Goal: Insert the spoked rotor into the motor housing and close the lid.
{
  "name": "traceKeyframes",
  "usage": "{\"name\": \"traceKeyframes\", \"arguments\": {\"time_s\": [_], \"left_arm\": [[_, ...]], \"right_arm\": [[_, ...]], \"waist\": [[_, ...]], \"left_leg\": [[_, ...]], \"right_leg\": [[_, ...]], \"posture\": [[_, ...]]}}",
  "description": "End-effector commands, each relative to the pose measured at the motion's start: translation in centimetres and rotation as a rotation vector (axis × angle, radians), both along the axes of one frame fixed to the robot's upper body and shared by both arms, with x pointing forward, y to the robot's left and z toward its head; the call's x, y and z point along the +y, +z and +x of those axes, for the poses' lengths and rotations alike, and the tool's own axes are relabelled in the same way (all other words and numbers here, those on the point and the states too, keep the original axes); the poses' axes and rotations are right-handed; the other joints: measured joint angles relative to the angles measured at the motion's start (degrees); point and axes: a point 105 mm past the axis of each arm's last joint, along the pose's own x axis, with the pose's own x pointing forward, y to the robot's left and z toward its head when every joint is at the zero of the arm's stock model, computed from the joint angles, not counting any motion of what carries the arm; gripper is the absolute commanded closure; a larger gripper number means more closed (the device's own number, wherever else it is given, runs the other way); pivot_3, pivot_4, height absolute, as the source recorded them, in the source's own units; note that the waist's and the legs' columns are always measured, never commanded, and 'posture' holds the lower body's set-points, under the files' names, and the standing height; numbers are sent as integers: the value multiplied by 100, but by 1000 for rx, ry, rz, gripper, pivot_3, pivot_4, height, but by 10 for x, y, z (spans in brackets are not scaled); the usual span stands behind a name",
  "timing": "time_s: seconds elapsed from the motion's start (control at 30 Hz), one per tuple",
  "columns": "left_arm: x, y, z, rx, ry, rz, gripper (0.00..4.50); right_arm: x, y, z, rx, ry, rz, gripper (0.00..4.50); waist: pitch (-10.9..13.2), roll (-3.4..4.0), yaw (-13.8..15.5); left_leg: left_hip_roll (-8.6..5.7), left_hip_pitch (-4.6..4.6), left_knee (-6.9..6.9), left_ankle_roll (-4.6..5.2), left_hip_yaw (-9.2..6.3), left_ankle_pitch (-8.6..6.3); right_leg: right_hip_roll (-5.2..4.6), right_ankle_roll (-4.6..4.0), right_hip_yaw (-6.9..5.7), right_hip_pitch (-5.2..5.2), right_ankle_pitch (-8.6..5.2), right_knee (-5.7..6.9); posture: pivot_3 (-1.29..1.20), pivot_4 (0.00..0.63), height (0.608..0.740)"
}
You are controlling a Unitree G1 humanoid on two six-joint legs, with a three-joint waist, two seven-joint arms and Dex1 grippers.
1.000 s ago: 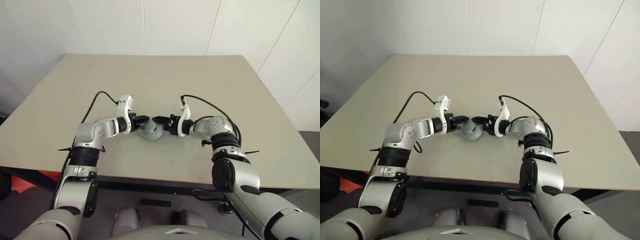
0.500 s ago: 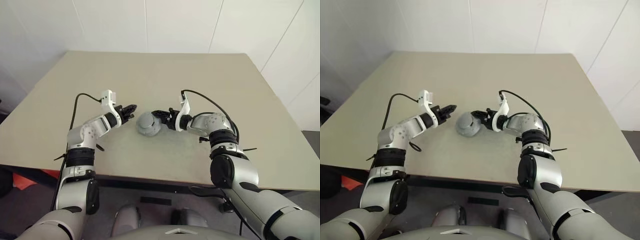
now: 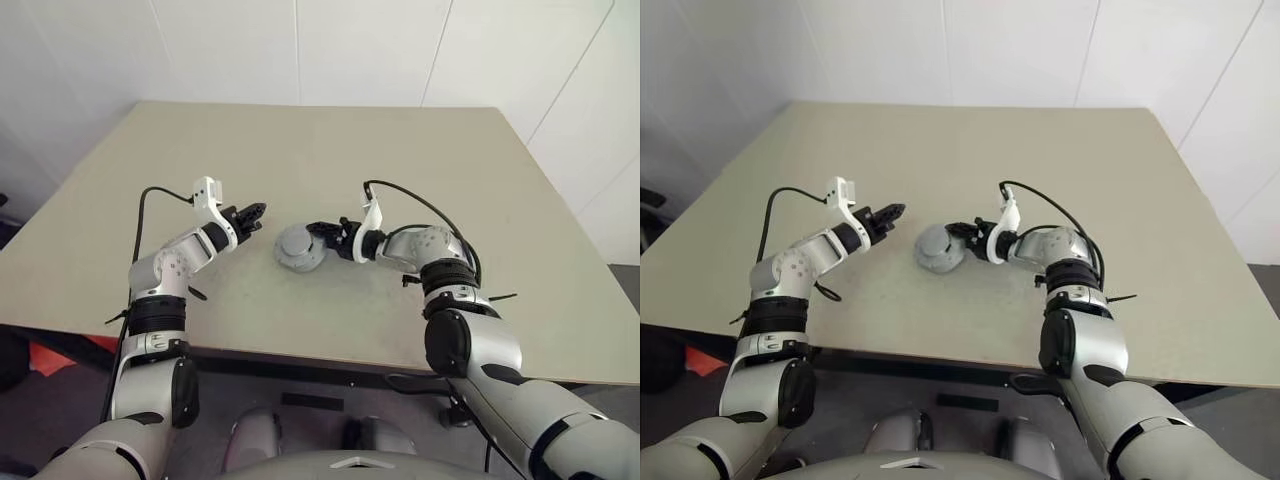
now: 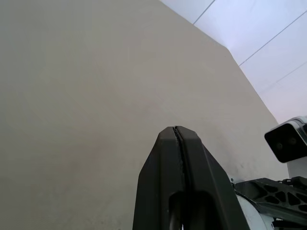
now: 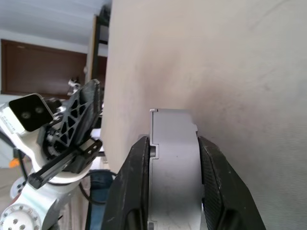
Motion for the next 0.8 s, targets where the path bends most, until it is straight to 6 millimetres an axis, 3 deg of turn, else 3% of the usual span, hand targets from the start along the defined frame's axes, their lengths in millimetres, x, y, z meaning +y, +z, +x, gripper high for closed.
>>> {"name": "traceKeyframes", "arguments": {"time_s": [0.03,0.4,0.8], "left_arm": [[8,16,6,-58,29,0,4500],[12,16,7,-62,43,8,4500],[15,23,3,-96,59,-91,4500]], "right_arm": [[4,7,-1,-44,32,0,3317],[-1,14,7,-19,-25,62,3317],[-13,46,35,6,-217,237,3317]], "waist": [[0,0,2],[0,0,15],[1,1,25]], "left_leg": [[0,0,0,0,0,0],[0,-2,4,0,0,0],[8,-20,65,-2,-2,-15]], "right_leg": [[0,0,0,0,0,0],[0,1,0,0,0,1],[-1,-17,0,-6,-10,38]], "posture": [[0,0,740],[0,0,740],[0,0,740]]}}
